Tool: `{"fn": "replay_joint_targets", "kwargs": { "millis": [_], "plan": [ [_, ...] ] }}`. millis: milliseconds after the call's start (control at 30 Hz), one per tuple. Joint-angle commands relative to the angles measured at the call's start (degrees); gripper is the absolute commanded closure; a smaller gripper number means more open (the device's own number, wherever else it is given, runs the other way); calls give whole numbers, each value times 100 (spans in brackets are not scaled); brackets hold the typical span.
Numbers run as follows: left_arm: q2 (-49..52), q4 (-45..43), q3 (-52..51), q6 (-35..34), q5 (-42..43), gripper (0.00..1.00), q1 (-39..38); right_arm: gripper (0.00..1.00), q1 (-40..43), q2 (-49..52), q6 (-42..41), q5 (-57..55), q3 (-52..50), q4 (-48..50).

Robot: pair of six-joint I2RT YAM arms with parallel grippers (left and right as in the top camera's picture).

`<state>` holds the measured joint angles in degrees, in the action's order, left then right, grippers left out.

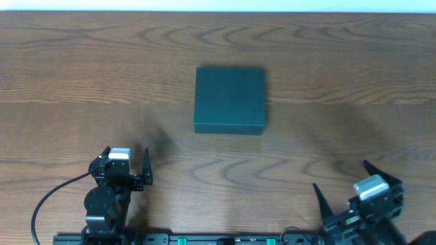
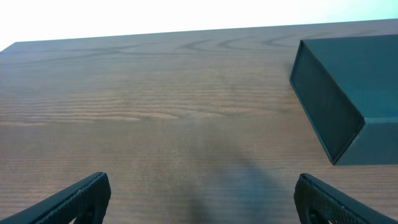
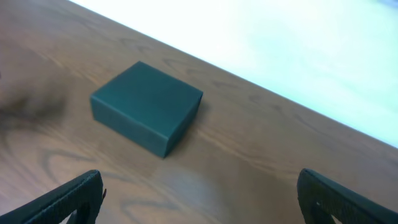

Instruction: Pack container

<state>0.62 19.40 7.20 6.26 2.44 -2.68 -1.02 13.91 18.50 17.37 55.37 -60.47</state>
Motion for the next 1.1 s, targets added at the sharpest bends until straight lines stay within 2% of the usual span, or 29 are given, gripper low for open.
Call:
{"fn": "replay_joint_targets", "kwargs": {
  "millis": [0, 167, 467, 633, 800, 1067],
  "plan": [
    [-37, 44, -125, 79, 11, 5, -7, 1, 72, -651, -9, 125, -837, 396],
    [-37, 42, -125, 79, 11, 5, -7, 1, 79, -1368, -238, 129, -2072, 1097],
    [-37, 44, -125, 81, 11, 5, -7, 1, 83, -1360, -249, 92, -3294, 1681],
    [-37, 44, -125, 79, 11, 4, -7, 1, 83, -1360, -702, 92, -4111, 2203],
    [-37, 44, -125, 79, 11, 5, -7, 1, 83, -1360, -776, 107, -4583, 2376],
    [-37, 44, -125, 79, 11, 5, -7, 1, 83, -1360, -774, -2, -4607, 2402]
  ]
}}
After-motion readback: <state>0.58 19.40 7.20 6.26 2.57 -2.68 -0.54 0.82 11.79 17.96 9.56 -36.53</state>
